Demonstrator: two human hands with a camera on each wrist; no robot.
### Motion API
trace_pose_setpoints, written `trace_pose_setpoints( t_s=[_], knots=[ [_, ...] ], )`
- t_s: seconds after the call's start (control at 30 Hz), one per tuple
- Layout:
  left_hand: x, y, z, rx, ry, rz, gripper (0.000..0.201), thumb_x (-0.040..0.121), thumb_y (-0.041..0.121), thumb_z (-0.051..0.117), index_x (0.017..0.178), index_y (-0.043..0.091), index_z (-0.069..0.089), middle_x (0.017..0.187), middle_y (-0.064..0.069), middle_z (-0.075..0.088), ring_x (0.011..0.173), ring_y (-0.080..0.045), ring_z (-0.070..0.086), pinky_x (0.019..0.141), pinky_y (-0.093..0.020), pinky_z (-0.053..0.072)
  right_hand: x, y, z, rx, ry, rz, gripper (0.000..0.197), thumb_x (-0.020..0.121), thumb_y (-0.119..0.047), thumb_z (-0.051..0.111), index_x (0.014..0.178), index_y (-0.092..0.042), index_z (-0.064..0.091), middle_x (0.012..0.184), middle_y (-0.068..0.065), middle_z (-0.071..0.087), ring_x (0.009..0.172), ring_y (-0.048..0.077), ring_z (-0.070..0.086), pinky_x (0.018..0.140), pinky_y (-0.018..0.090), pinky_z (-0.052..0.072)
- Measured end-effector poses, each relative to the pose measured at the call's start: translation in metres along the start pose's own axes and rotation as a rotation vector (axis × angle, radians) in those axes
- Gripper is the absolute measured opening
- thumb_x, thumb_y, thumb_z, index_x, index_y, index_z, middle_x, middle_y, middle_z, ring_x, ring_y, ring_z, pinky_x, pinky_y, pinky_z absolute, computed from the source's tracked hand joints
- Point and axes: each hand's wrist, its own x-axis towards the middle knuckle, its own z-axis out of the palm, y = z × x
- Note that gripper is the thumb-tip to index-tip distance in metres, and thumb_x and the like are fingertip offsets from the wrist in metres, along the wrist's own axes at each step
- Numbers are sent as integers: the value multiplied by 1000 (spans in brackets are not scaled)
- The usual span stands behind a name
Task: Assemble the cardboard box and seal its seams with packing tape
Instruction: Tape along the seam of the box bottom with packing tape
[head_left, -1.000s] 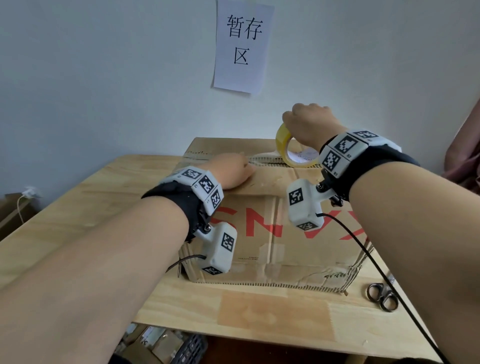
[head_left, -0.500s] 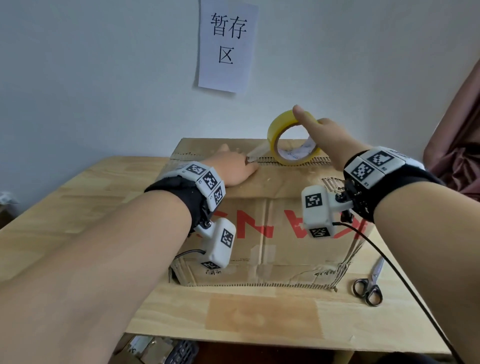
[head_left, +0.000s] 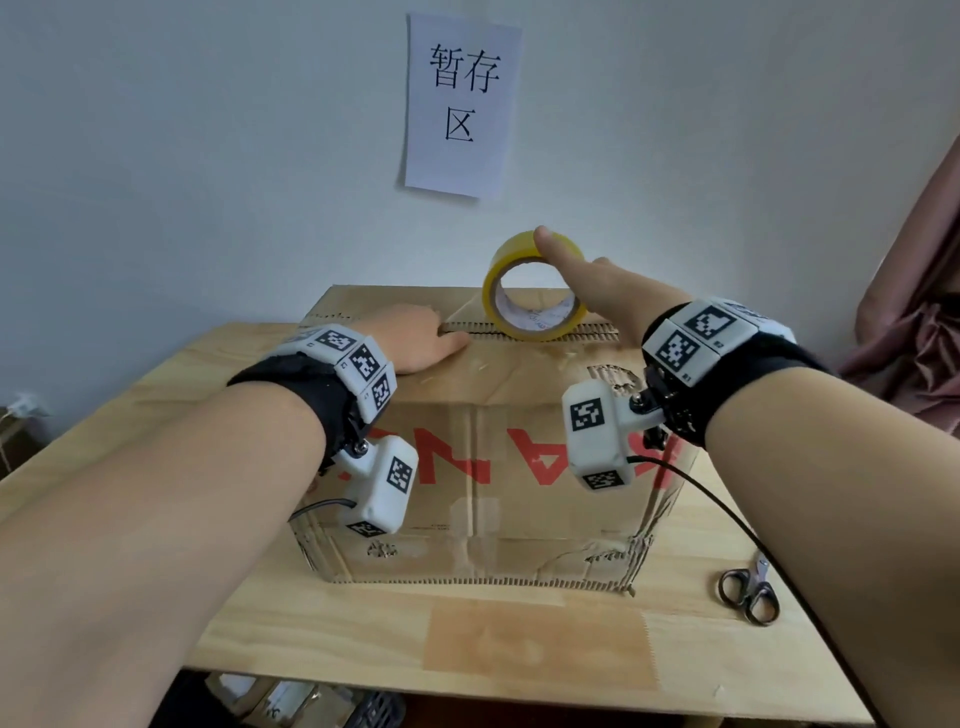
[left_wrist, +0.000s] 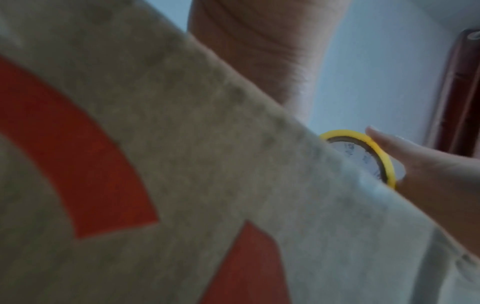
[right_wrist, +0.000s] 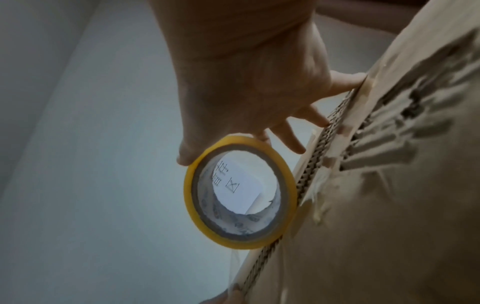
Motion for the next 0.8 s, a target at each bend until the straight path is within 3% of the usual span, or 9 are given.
trace_pose_setpoints(
  t_s=[0.07, 0.13, 0.2, 0.27, 0.33, 0.47, 0.53, 0.63, 0.8],
  knots=[
    [-3, -11, 1, -18, -5, -15, 56, 97, 54, 25, 116, 10, 56, 115, -12, 61, 97, -25, 58, 85, -36, 44, 1, -10, 13, 33, 37, -41, 107, 74, -85, 36, 150, -12, 21, 152, 9, 30, 137, 29, 33, 108, 45, 29],
    [-7, -14, 5, -54, -27, -11, 59, 99, 51, 24, 140, 12, 38, 147, -11, 38, 128, -28, 43, 104, -38, 35, 1, -18, 22, 113, 132, -142, 75, 87, -62, 43, 136, -5, 36, 129, 11, 50, 109, 26, 51, 84, 36, 42],
    [-9, -13, 9, -74, -57, -9, 64, 100, 50, 22, 151, 12, 17, 158, -6, 13, 145, -23, 17, 116, -39, 18, 0, -27, 27, 116, 255, -311, 38, 93, -36, 42, 113, -4, 48, 97, 7, 54, 81, 21, 47, 62, 31, 36],
    [-8, -14, 10, -77, -85, -22, 67, 99, 52, 20, 152, 14, 7, 160, -4, 2, 147, -20, 5, 119, -39, 10, 1, -32, 29, 101, 320, -402, 22, 92, -24, 40, 99, -5, 49, 86, 6, 48, 75, 20, 42, 58, 31, 31],
    [-7, -15, 10, -75, -105, -32, 67, 99, 52, 19, 152, 14, 4, 160, -3, -1, 147, -19, 2, 119, -39, 8, 4, -34, 29, 87, 303, -394, 22, 92, -29, 43, 95, -7, 48, 83, 4, 48, 73, 19, 43, 59, 31, 32],
    [-12, -13, 7, -78, -118, -26, 66, 99, 52, 19, 152, 14, 4, 160, -3, -1, 147, -19, 3, 119, -38, 7, 12, -34, 30, -114, 262, -328, 49, 82, -59, 57, 97, -13, 47, 80, -3, 47, 71, 15, 47, 58, 29, 37],
    [-14, -12, 6, -78, -115, -31, 66, 99, 52, 18, 152, 14, 4, 160, -2, -1, 147, -18, 3, 119, -38, 7, 14, -39, 30, -153, 269, -325, 46, 78, -53, 61, 92, -12, 48, 74, -4, 44, 65, 15, 44, 54, 27, 35],
    [-17, -13, 2, -104, -112, -20, 64, 100, 50, 20, 152, 16, 5, 160, 0, -1, 147, -16, 4, 116, -36, 8, 11, -56, 25, -225, 289, -397, 40, 77, -44, 62, 69, -12, 41, 59, -3, 36, 51, 15, 33, 45, 24, 26],
    [-21, -10, 2, -127, -101, 7, 59, 100, 48, 22, 150, 17, 15, 160, 0, 6, 146, -17, 11, 115, -37, 15, 11, -59, 15, -361, 280, -410, 45, 78, -44, 62, 57, -13, 35, 53, -3, 31, 47, 16, 29, 46, 24, 23]
  ],
)
